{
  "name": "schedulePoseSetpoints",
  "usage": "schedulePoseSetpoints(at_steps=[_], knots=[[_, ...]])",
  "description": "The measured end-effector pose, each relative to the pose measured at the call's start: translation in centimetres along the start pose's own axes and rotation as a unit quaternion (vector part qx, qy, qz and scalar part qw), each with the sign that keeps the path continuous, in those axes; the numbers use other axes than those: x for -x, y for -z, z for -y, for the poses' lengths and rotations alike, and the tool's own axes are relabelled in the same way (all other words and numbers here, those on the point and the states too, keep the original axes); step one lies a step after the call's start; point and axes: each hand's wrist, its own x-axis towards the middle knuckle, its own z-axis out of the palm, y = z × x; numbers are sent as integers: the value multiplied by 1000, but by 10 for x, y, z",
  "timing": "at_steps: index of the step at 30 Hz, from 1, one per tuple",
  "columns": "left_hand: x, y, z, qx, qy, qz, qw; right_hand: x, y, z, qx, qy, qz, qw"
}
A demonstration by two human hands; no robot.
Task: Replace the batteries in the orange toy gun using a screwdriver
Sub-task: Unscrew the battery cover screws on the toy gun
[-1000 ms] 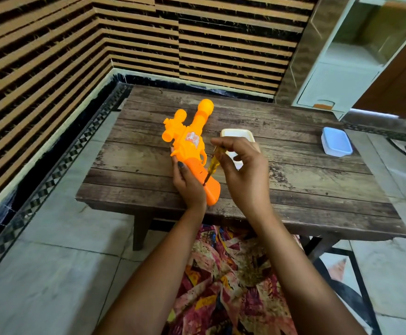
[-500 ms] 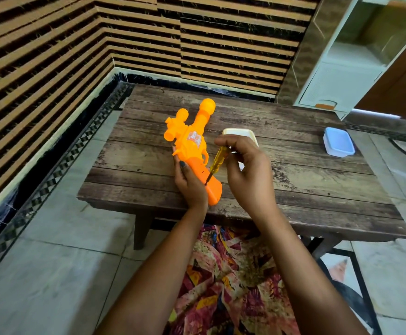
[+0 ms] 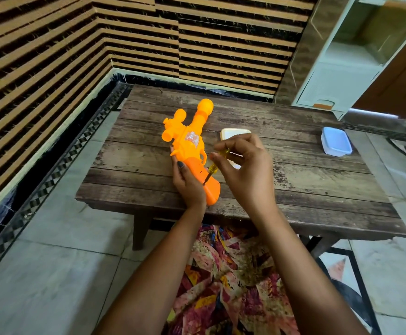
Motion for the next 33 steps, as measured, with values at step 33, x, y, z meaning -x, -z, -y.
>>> schedulePoseSetpoints(at_steps=[33], knots=[[-1, 3, 1, 22, 2, 10, 1000, 4, 2, -7, 10, 46, 10, 999]])
